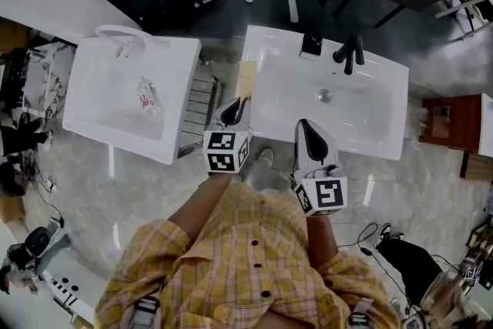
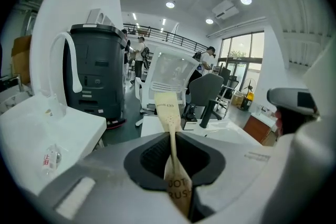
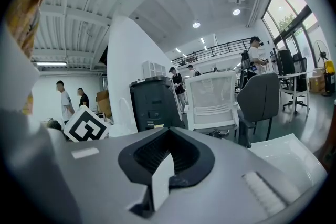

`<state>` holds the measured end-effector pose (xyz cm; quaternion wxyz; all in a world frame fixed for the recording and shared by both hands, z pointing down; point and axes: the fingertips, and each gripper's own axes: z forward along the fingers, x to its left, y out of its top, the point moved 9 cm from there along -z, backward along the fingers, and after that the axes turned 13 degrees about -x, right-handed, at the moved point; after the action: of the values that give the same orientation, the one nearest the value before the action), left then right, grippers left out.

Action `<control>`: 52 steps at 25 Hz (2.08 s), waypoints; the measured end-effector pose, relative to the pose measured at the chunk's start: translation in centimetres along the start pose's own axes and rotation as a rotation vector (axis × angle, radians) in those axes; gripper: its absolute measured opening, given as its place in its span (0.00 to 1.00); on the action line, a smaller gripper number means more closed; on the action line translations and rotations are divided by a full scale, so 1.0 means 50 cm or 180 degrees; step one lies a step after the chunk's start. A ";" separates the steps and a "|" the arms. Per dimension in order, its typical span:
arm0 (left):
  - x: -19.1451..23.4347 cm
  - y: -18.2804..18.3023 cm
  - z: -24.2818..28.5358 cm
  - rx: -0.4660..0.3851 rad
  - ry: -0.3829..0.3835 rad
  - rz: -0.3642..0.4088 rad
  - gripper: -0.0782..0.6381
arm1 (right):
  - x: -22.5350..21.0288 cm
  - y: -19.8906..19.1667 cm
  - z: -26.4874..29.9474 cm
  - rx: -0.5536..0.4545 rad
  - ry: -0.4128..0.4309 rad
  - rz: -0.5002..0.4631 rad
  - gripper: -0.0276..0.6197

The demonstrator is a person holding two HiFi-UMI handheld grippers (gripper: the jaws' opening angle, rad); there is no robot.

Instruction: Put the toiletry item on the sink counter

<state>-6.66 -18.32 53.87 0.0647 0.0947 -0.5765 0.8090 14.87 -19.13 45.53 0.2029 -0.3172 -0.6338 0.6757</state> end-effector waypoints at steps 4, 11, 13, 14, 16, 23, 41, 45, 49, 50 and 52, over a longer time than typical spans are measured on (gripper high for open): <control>0.014 -0.029 0.041 0.0151 0.0048 -0.0053 0.16 | -0.012 -0.012 0.002 0.0036 -0.0039 -0.0004 0.04; 0.029 -0.072 0.102 0.0343 0.0120 -0.0092 0.16 | -0.026 -0.028 -0.004 0.0122 -0.0075 -0.0016 0.04; 0.035 -0.083 0.120 0.0390 0.0132 -0.0079 0.16 | -0.029 -0.033 -0.003 0.0140 -0.0088 -0.0015 0.04; 0.038 -0.088 0.128 0.0412 0.0141 -0.0071 0.16 | -0.031 -0.035 -0.001 0.0146 -0.0093 -0.0014 0.04; 0.046 -0.097 0.144 0.0453 0.0162 -0.0061 0.16 | -0.033 -0.037 0.002 0.0161 -0.0101 -0.0011 0.04; 0.066 -0.137 0.192 0.0654 0.0225 -0.0033 0.16 | -0.040 -0.044 0.000 0.0181 -0.0135 -0.0003 0.04; 0.091 -0.204 0.264 0.1034 0.0349 0.0101 0.17 | -0.075 -0.057 -0.005 0.0254 -0.0238 0.0031 0.04; 0.094 -0.209 0.266 0.1059 0.0361 0.0115 0.19 | -0.080 -0.059 -0.007 0.0250 -0.0250 0.0039 0.04; 0.094 -0.207 0.268 0.1066 0.0358 0.0135 0.21 | -0.082 -0.058 -0.005 0.0257 -0.0263 0.0046 0.04; 0.094 -0.209 0.269 0.1065 0.0363 0.0130 0.21 | -0.082 -0.058 -0.005 0.0259 -0.0262 0.0047 0.04; 0.092 -0.209 0.271 0.1065 0.0363 0.0120 0.21 | -0.083 -0.058 -0.004 0.0259 -0.0255 0.0050 0.04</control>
<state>-7.84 -27.74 68.82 0.0655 0.0473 -0.4309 0.8988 17.64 -21.45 49.12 0.1848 -0.2864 -0.6109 0.7146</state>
